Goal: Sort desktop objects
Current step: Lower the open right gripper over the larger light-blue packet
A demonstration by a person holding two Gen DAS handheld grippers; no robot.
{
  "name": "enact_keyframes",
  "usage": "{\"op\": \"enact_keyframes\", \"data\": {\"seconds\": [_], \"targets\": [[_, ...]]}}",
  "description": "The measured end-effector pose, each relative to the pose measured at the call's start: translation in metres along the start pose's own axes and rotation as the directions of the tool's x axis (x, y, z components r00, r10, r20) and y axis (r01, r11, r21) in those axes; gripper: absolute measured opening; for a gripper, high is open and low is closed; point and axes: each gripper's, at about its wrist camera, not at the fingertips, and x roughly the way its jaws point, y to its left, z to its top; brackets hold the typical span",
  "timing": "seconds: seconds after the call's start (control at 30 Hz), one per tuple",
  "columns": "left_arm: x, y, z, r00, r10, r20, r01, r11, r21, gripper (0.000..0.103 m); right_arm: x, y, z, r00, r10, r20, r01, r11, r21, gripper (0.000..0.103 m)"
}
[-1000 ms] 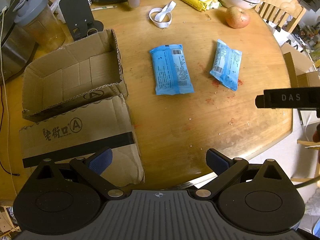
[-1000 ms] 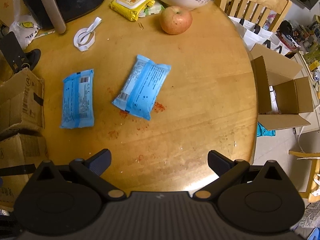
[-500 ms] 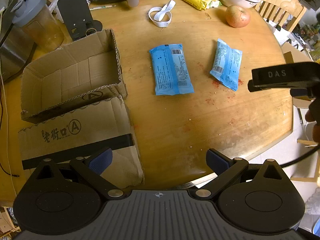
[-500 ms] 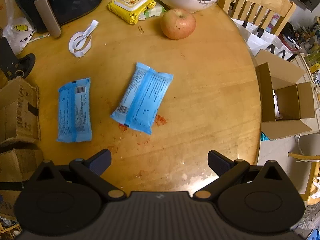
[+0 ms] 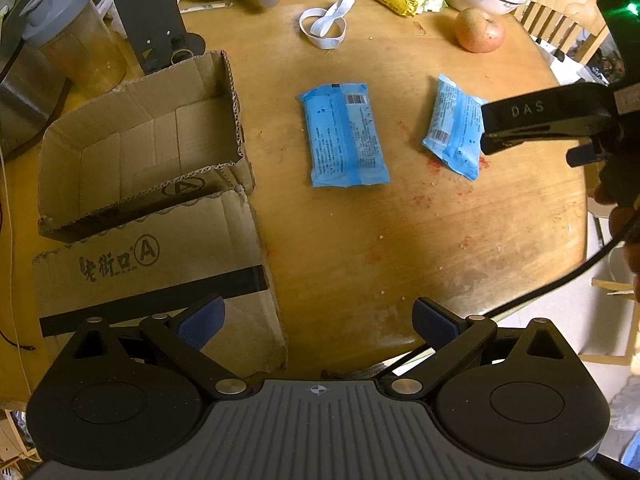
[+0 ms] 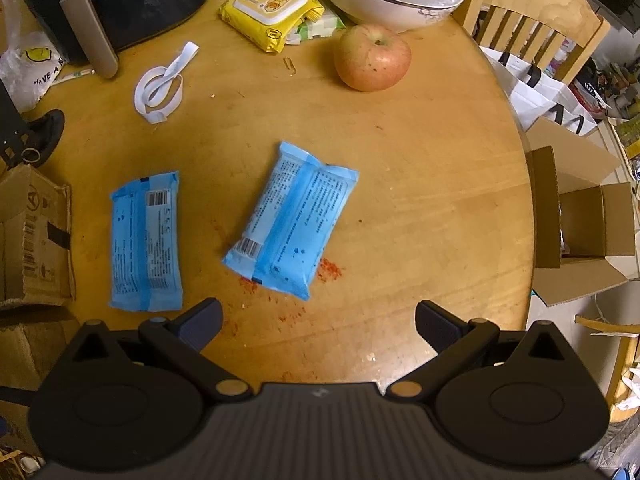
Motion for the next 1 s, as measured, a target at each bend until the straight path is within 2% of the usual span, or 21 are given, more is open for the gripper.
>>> {"op": "enact_keyframes", "data": {"seconds": [1.0], "targets": [[0.001, 0.001, -0.006, 1.0, -0.002, -0.017, 0.002, 1.0, -0.001, 0.103, 0.037, 0.009, 0.05, 1.0, -0.005, -0.016, 0.005, 1.0, -0.008, 0.103]]}}
